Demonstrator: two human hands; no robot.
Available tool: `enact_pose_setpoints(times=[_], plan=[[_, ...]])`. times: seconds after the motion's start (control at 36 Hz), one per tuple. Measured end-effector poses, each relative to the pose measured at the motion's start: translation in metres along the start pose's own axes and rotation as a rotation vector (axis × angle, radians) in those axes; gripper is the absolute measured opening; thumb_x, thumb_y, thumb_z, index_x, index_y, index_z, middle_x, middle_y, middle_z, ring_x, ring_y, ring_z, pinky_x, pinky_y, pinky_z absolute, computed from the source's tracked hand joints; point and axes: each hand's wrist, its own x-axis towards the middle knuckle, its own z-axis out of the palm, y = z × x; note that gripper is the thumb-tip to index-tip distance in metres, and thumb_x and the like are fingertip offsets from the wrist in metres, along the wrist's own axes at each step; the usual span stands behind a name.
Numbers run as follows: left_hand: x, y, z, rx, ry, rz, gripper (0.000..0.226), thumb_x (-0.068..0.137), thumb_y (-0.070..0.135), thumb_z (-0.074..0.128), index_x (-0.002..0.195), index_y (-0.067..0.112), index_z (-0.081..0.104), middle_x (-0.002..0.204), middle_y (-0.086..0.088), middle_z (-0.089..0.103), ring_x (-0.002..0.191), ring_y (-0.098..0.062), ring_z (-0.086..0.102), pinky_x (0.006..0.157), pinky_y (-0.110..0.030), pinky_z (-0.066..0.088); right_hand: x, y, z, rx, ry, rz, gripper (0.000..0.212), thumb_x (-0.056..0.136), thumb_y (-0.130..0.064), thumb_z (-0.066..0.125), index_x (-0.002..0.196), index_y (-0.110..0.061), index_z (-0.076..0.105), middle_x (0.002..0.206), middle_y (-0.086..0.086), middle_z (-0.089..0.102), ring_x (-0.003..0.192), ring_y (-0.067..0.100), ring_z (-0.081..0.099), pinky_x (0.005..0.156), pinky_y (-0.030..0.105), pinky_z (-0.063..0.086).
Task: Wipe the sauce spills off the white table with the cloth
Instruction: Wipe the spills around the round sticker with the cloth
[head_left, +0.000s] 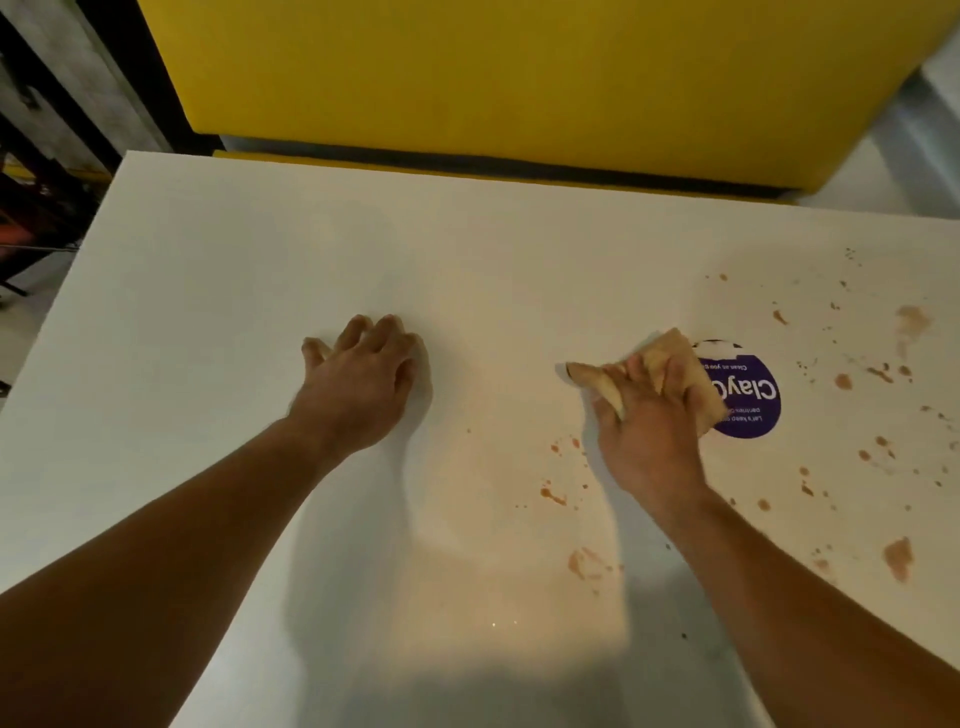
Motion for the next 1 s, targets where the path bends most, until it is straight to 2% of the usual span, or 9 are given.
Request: enact_pose_setpoints(times=[0.11,0.31,0.42,0.5,0.61,0.72,0.83,0.92,1.0], plan=[[-0.007,0.000,-0.002,-0.023,0.005,-0.002,0.035,0.101,0.035,0.030,0.128,0.024,0.050,0.146,0.001,0.041,0.133,-0.024,0.035,0.094,-0.060,0.036,-0.003,-0.070,0.010,0.161,0.017,0.027,0.046,0.099,-0.043,0.031,0.140,-0.026,0.045,0.154,0.005,0.033,0.146,0.041,0.003,0.114,0.057,0.006],[-0.021,-0.013,-0.015,-0.095,0.050,-0.103,0.043,0.100,0.033,0.033,0.138,0.020,0.049,0.148,-0.004,0.046,0.135,-0.029,0.040,0.101,-0.058,0.039,-0.023,-0.151,0.023,0.032,-0.138,-0.303,0.053,0.101,-0.045,0.026,0.151,-0.030,0.021,0.162,-0.003,0.005,0.145,0.038,-0.017,0.115,0.055,-0.013],[-0.026,-0.016,-0.018,-0.093,0.046,-0.100,0.042,0.099,0.031,0.036,0.137,0.018,0.050,0.146,-0.006,0.047,0.133,-0.031,0.043,0.099,-0.057,0.042,-0.042,-0.138,0.022,-0.022,-0.181,-0.605,0.053,0.101,-0.043,0.032,0.151,-0.029,0.025,0.162,-0.005,0.008,0.145,0.033,-0.018,0.116,0.054,-0.011],[-0.028,-0.015,-0.017,-0.083,0.022,-0.110,0.042,0.099,0.033,0.036,0.137,0.021,0.049,0.148,-0.003,0.046,0.134,-0.029,0.042,0.098,-0.056,0.043,-0.038,-0.102,0.018,-0.012,-0.239,-0.795,0.056,0.095,-0.047,0.028,0.149,-0.031,0.031,0.161,-0.011,0.011,0.145,0.024,-0.019,0.116,0.044,-0.016],[-0.030,-0.009,-0.012,-0.058,-0.001,-0.099,0.041,0.099,0.034,0.034,0.136,0.024,0.050,0.148,-0.001,0.045,0.135,-0.026,0.041,0.099,-0.054,0.043,-0.025,-0.063,0.010,-0.097,-0.215,-0.914,0.057,0.093,-0.049,0.025,0.145,-0.031,0.039,0.159,-0.009,0.020,0.147,0.021,-0.010,0.114,0.040,-0.013],[-0.030,0.010,-0.005,-0.045,0.001,-0.093,0.039,0.100,0.032,0.035,0.133,0.022,0.052,0.146,0.001,0.046,0.133,-0.024,0.041,0.098,-0.052,0.041,-0.008,-0.021,-0.002,-0.153,-0.213,-0.821,0.062,0.089,-0.052,0.024,0.146,-0.031,0.039,0.158,-0.012,0.020,0.148,0.022,-0.005,0.118,0.042,-0.009],[-0.031,0.032,0.002,-0.044,0.002,-0.100,0.044,0.099,0.037,0.027,0.132,0.023,0.052,0.145,0.002,0.047,0.133,-0.024,0.041,0.098,-0.053,0.040,0.007,0.036,-0.016,-0.248,-0.193,-0.595,0.073,0.084,-0.058,0.003,0.151,-0.033,0.018,0.157,-0.017,0.004,0.145,0.020,-0.019,0.117,0.042,-0.013],[-0.033,0.043,0.005,-0.027,-0.006,-0.106,0.049,0.096,0.042,0.021,0.130,0.025,0.052,0.144,0.004,0.047,0.131,-0.024,0.041,0.097,-0.054,0.041,0.004,0.066,-0.022,-0.295,-0.125,-0.416,0.079,0.081,-0.057,-0.004,0.152,-0.031,0.019,0.160,-0.011,0.010,0.147,0.025,-0.013,0.118,0.046,-0.010],[-0.035,0.052,0.007,-0.017,0.003,-0.114,0.051,0.095,0.042,0.020,0.129,0.024,0.053,0.143,0.004,0.047,0.130,-0.024,0.042,0.096,-0.054,0.041,-0.009,0.054,-0.015,-0.161,-0.106,-0.242,0.085,0.079,-0.057,-0.007,0.151,-0.027,0.025,0.160,-0.006,0.015,0.147,0.029,-0.011,0.118,0.047,-0.009]])
